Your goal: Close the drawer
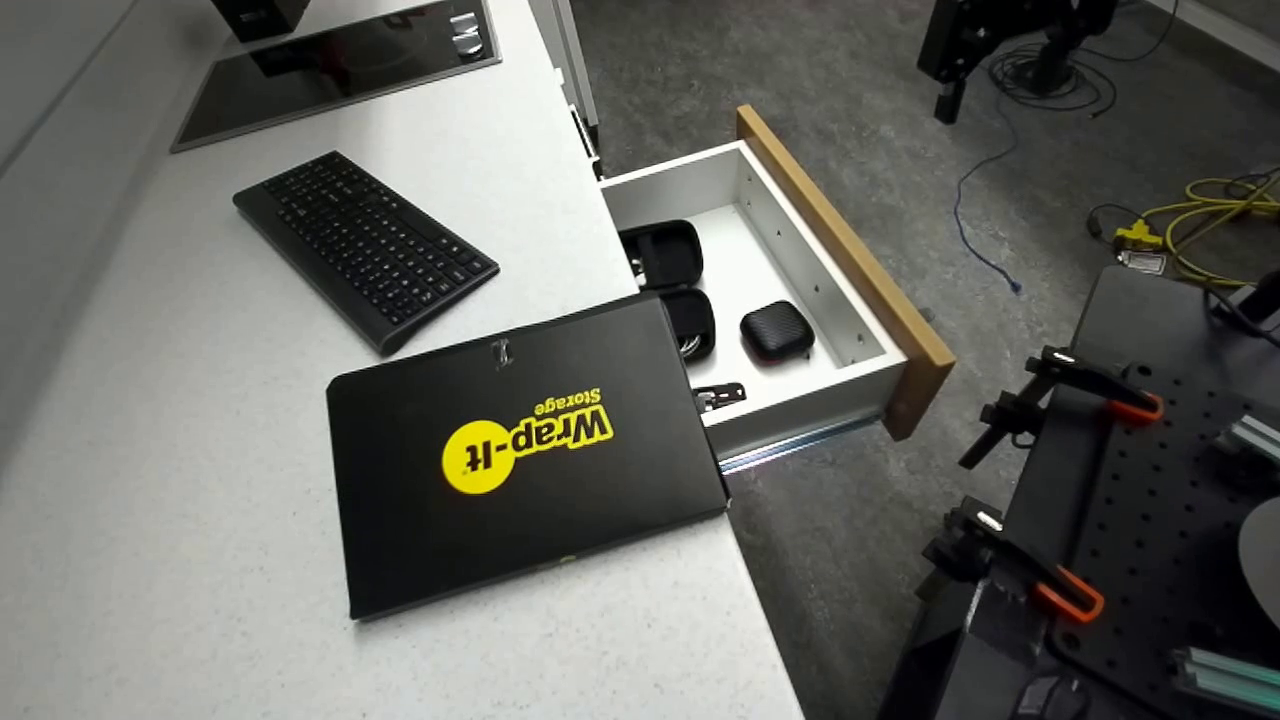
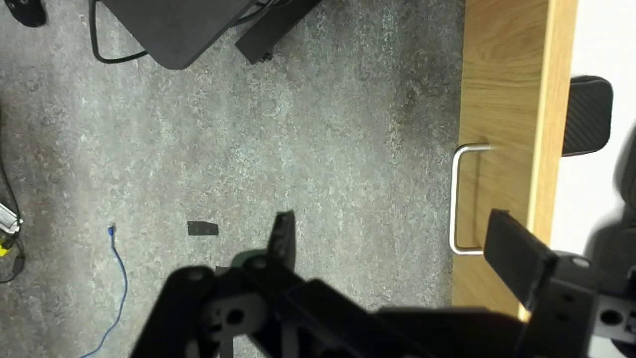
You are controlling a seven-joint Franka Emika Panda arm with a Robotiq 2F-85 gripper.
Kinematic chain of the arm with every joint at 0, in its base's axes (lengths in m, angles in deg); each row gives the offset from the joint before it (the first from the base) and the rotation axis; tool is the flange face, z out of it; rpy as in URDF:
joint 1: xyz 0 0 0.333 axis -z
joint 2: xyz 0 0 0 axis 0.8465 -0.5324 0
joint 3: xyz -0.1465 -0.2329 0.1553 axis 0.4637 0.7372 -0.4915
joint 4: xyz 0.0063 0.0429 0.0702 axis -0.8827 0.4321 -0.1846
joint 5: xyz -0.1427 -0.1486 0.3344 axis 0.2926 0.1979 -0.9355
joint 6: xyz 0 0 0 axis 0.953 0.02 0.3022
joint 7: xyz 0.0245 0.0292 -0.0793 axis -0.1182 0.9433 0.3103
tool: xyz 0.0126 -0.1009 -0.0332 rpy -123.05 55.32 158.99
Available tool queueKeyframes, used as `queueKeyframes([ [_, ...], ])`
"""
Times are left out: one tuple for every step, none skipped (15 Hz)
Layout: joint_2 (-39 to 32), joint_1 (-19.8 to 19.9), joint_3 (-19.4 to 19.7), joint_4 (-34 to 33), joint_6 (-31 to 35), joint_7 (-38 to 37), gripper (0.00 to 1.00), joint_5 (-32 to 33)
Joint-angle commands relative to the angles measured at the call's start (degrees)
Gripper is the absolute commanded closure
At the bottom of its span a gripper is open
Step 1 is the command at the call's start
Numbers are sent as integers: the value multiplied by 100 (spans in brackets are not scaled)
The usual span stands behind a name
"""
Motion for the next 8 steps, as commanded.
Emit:
queueKeyframes([
  [7,-87,87,-15,-15,-18,0,22],
  [-286,-87,25,-90,362,-406,0,82],
  [-576,-94,6,-184,589,-607,0,88],
  [-1006,-94,-7,-305,982,-891,0,133],
  [-1302,-100,-9,-394,1286,-1189,0,219],
  [-1645,-122,14,-484,1667,-1517,0,332],
  [-1952,-177,70,-603,1889,-1849,0,477],
  [-2301,-276,181,-757,2167,-2239,0,668],
])
